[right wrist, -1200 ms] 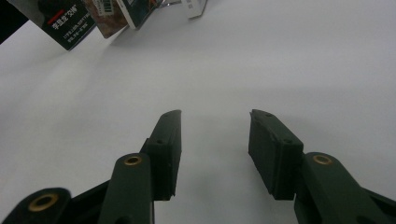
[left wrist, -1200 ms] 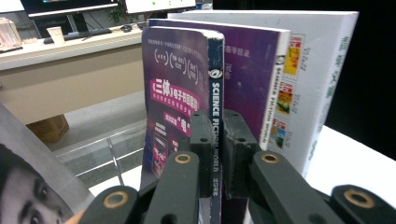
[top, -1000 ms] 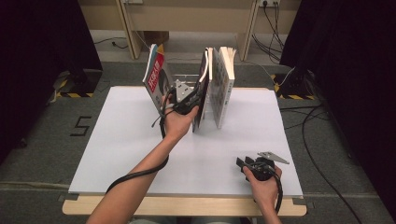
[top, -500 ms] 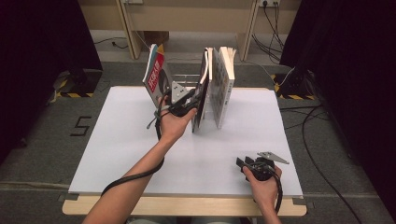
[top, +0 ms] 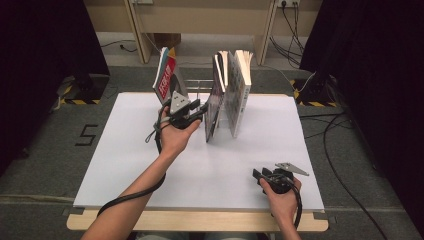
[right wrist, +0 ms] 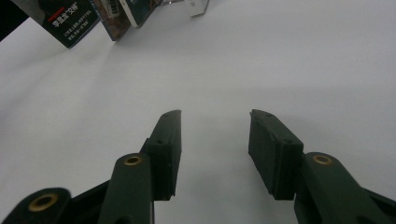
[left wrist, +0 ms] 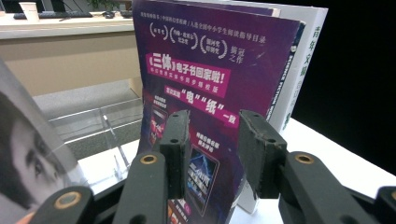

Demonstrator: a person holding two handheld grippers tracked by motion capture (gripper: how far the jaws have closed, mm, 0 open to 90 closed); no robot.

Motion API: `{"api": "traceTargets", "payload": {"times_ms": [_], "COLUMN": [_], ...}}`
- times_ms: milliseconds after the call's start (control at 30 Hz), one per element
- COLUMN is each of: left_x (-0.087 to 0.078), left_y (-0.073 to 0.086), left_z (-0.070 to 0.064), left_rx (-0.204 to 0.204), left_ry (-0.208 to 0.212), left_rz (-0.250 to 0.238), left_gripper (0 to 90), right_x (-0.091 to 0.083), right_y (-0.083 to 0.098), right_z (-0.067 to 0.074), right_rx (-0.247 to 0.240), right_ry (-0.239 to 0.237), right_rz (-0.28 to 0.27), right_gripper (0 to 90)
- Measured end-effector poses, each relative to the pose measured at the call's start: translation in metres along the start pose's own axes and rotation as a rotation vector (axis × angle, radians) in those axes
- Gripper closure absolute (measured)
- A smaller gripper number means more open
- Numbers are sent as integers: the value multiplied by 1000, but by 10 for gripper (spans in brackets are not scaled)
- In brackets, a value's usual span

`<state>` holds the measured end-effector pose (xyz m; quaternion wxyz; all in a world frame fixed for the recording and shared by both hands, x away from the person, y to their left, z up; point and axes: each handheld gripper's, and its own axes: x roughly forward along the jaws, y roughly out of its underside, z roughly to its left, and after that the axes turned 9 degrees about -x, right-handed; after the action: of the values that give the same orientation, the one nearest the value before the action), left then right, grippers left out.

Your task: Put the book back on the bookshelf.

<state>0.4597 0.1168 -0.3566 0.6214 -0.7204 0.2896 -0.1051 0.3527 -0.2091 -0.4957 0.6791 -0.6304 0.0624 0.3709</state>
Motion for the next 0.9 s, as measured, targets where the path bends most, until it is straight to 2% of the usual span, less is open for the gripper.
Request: {"api": "traceTargets", "payload": {"times_ms": [167, 600, 900], "left_x": [-4, -4, -13], "left_y": [2, 9, 18], "left_z": [3, 3, 9], "left_rx": [-2, -6, -20], "left_ry": [3, 10, 12], "left_rz": [9, 26, 44], "left_gripper": [635, 619, 607], "right_x": [1, 0, 0], "right_y": [0, 0, 0], "right_z": [0, 0, 1], "right_rx": [-11, -4, 4], "right_ry": [-1, 1, -1], "right_rz": [-1, -1, 0], "right_gripper": [550, 550, 550]}}
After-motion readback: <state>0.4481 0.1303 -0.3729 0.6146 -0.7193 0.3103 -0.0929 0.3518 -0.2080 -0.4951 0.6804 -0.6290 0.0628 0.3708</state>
